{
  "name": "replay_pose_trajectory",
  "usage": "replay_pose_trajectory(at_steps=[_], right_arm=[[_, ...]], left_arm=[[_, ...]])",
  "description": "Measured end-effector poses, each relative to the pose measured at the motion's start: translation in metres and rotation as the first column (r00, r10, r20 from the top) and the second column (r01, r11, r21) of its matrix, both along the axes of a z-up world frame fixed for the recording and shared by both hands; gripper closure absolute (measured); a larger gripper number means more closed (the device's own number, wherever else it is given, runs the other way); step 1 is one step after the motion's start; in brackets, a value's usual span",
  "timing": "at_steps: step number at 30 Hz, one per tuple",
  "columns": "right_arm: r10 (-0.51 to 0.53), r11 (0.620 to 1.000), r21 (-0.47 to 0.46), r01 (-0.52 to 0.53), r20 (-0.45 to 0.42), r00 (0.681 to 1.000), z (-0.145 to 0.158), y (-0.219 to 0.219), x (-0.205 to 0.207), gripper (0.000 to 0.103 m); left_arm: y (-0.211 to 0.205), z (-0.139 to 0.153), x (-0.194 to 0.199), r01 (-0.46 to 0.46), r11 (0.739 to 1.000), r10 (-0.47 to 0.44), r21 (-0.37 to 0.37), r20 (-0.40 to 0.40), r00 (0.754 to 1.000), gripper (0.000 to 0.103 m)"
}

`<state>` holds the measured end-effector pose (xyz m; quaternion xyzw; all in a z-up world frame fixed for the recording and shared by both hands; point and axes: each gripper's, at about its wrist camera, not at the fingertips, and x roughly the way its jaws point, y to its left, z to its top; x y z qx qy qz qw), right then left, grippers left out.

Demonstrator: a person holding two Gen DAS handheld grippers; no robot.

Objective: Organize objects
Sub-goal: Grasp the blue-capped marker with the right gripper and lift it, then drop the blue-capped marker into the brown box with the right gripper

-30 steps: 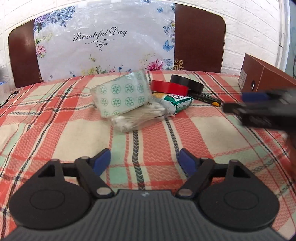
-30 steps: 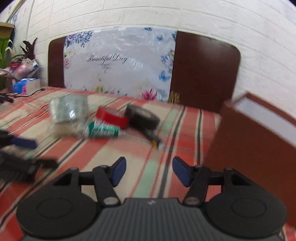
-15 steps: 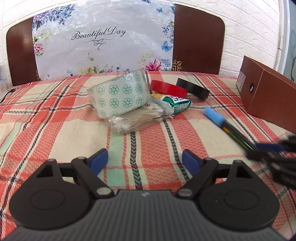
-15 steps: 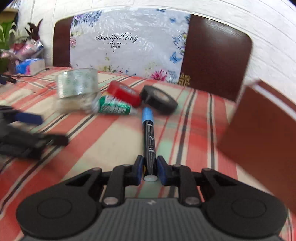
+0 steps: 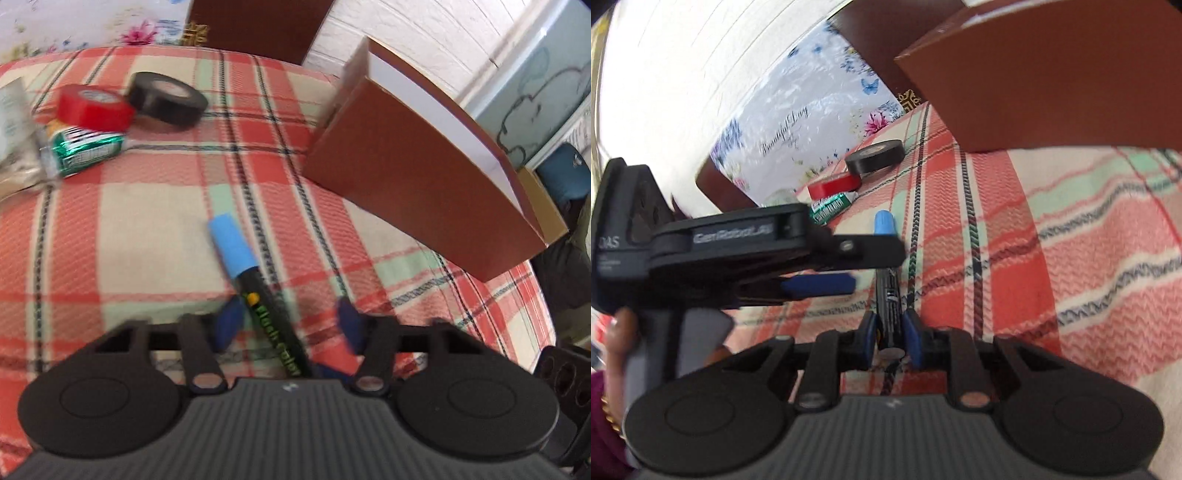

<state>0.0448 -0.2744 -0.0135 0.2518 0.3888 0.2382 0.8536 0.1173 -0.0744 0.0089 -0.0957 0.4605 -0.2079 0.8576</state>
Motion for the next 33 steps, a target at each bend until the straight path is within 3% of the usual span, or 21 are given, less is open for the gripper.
replay_pose_trajectory(at_steps=[1, 4, 6, 9, 13, 16, 17, 18, 19, 21, 22, 25, 30, 32, 33], right_arm=[[-0.001, 1.000, 0.019, 0.001, -0.002, 1.000, -0.001, -0.003, 0.000, 0.085], [-0.003, 0.999, 0.033, 0.003, 0.014, 1.000, -0.001, -0.004, -0.002, 0.085], [-0.012, 0.999, 0.044, 0.010, 0.033, 0.999, 0.003, -0.007, -0.006, 0.085], [-0.041, 0.999, 0.029, 0.037, 0.160, 0.986, 0.030, -0.018, -0.015, 0.085], [-0.126, 0.988, -0.045, 0.150, 0.341, 0.931, 0.072, -0.034, -0.005, 0.085], [-0.192, 0.961, -0.105, 0.257, 0.417, 0.888, 0.091, -0.048, 0.018, 0.085], [-0.217, 0.952, -0.107, 0.287, 0.426, 0.878, 0.095, -0.053, 0.028, 0.085], [-0.243, 0.941, -0.113, 0.320, 0.432, 0.868, 0.098, -0.059, 0.038, 0.084], [-0.279, 0.916, -0.143, 0.375, 0.446, 0.851, 0.099, -0.062, 0.048, 0.083], [-0.347, 0.827, -0.252, 0.502, 0.473, 0.810, 0.094, -0.064, 0.064, 0.046], [-0.383, 0.796, -0.269, 0.542, 0.469, 0.795, 0.090, -0.068, 0.066, 0.048], [-0.431, 0.803, -0.198, 0.562, 0.458, 0.778, 0.076, -0.079, 0.047, 0.052], [-0.428, 0.720, -0.244, 0.649, 0.580, 0.693, 0.062, -0.055, -0.003, 0.051], [-0.384, 0.695, -0.300, 0.654, 0.613, 0.690, 0.060, -0.041, -0.011, 0.049], [-0.357, 0.714, -0.318, 0.624, 0.601, 0.715, 0.062, -0.039, -0.014, 0.049]], left_arm=[[-0.006, 0.000, 0.002, 0.006, 1.000, -0.006, 0.022, 0.006, 1.000, 0.081], [-0.010, 0.010, 0.002, 0.042, 0.999, -0.043, -0.020, -0.002, 0.999, 0.085], [-0.019, 0.032, -0.007, 0.083, 0.997, -0.082, -0.012, 0.077, 0.994, 0.085], [-0.035, 0.070, -0.010, 0.144, 0.989, -0.135, -0.031, 0.208, 0.969, 0.085], [-0.071, 0.106, 0.023, 0.193, 0.978, -0.166, -0.076, 0.273, 0.947, 0.085], [-0.105, 0.117, 0.046, 0.214, 0.974, -0.179, -0.074, 0.324, 0.929, 0.084], [-0.115, 0.117, 0.054, 0.216, 0.974, -0.183, -0.068, 0.321, 0.929, 0.079], [-0.124, 0.115, 0.061, 0.212, 0.976, -0.185, -0.052, 0.314, 0.931, 0.064], [-0.129, 0.112, 0.065, 0.187, 0.982, -0.168, -0.029, 0.315, 0.934, 0.058], [-0.130, 0.106, 0.064, 0.139, 0.990, -0.134, 0.007, 0.316, 0.939, 0.059], [-0.126, 0.103, 0.062, 0.147, 0.989, -0.141, 0.005, 0.314, 0.939, 0.059], [-0.104, 0.092, 0.040, 0.168, 0.985, -0.167, 0.027, 0.352, 0.921, 0.058], [-0.065, 0.078, 0.001, 0.177, 0.980, -0.198, 0.088, 0.422, 0.885, 0.057], [-0.047, 0.069, -0.010, 0.156, 0.981, -0.192, 0.119, 0.421, 0.887, 0.057], [-0.038, 0.062, -0.009, 0.136, 0.983, -0.177, 0.126, 0.414, 0.893, 0.057]])
